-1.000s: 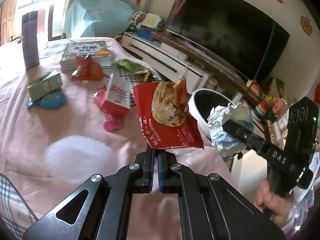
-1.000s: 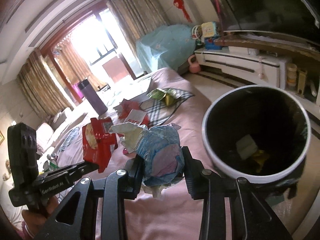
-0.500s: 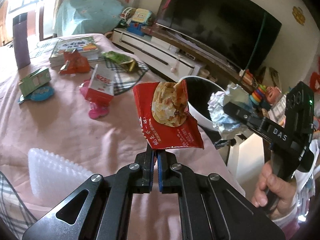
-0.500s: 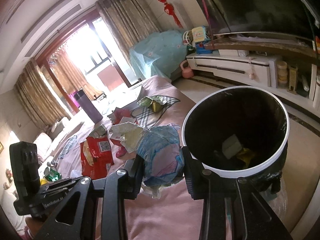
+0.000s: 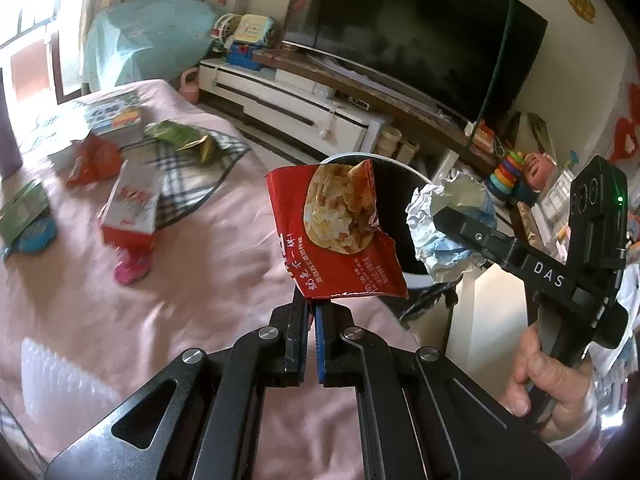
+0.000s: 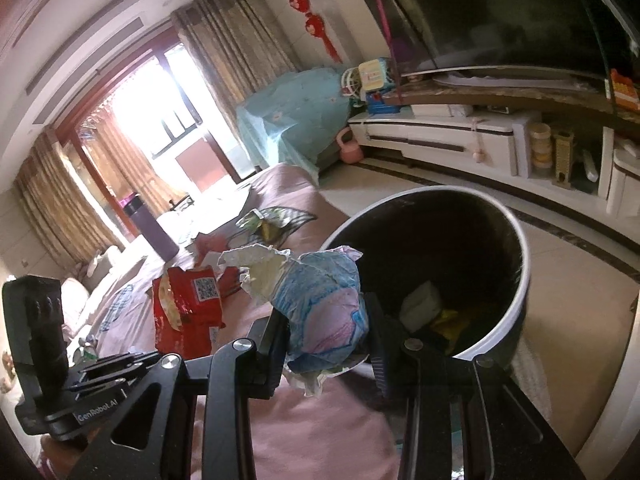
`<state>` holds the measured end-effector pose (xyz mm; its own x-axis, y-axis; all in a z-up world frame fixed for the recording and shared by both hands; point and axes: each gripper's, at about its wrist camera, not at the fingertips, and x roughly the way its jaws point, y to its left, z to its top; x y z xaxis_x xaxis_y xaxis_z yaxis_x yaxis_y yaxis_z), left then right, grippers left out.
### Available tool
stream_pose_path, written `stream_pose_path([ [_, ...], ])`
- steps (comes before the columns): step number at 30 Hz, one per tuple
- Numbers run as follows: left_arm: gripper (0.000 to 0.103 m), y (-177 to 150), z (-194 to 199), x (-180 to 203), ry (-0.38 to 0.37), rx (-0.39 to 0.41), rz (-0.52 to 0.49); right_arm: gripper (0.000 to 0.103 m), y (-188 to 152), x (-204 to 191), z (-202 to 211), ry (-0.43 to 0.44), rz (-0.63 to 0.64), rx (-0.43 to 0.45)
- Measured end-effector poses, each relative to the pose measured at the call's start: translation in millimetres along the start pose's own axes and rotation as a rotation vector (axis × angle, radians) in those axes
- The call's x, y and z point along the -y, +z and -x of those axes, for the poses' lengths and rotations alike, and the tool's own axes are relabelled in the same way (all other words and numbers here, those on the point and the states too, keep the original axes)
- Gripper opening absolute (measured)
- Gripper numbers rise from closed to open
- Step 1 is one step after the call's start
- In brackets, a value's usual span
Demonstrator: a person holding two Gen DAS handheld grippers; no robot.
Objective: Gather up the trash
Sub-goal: 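Move both items over the bin and open both tools to drop them, then grasp the white bubbled foam with the left tool while the right tool grasps the printed carton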
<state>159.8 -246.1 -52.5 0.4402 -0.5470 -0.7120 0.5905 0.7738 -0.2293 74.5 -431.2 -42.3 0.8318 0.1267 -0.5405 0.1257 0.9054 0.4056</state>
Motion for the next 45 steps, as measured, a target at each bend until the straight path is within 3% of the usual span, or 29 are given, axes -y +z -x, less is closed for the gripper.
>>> stream_pose_path([
  [20, 0.003, 47, -80, 46, 0.001, -0.117, -0.073, 0.041, 40, 61, -29, -0.089, -0.047, -0.061],
  [23, 0.010, 47, -85, 47, 0.003, -0.135, -0.071, 0.046, 42, 66, -31, -0.099, -0.049, -0.072],
  [25, 0.018, 45, -84, 47, 0.005, -0.135, -0.071, 0.060, 42, 70, -33, -0.097, -0.059, -0.080],
  [27, 0.045, 45, -81, 47, 0.016, -0.123, -0.069, 0.064, 43, 73, -32, -0.096, -0.065, -0.077],
  [36, 0.068, 25, -44, 25, 0.050, -0.069, -0.023, 0.089, 39, 65, -17, -0.076, -0.073, -0.032],
  [40, 0.069, 8, -22, 8, 0.088, -0.043, 0.000, 0.097, 31, 46, -11, -0.063, -0.062, -0.013],
  [45, 0.070, -15, 6, -18, 0.109, -0.025, 0.055, 0.098, 17, 18, -9, -0.027, -0.052, -0.009],
])
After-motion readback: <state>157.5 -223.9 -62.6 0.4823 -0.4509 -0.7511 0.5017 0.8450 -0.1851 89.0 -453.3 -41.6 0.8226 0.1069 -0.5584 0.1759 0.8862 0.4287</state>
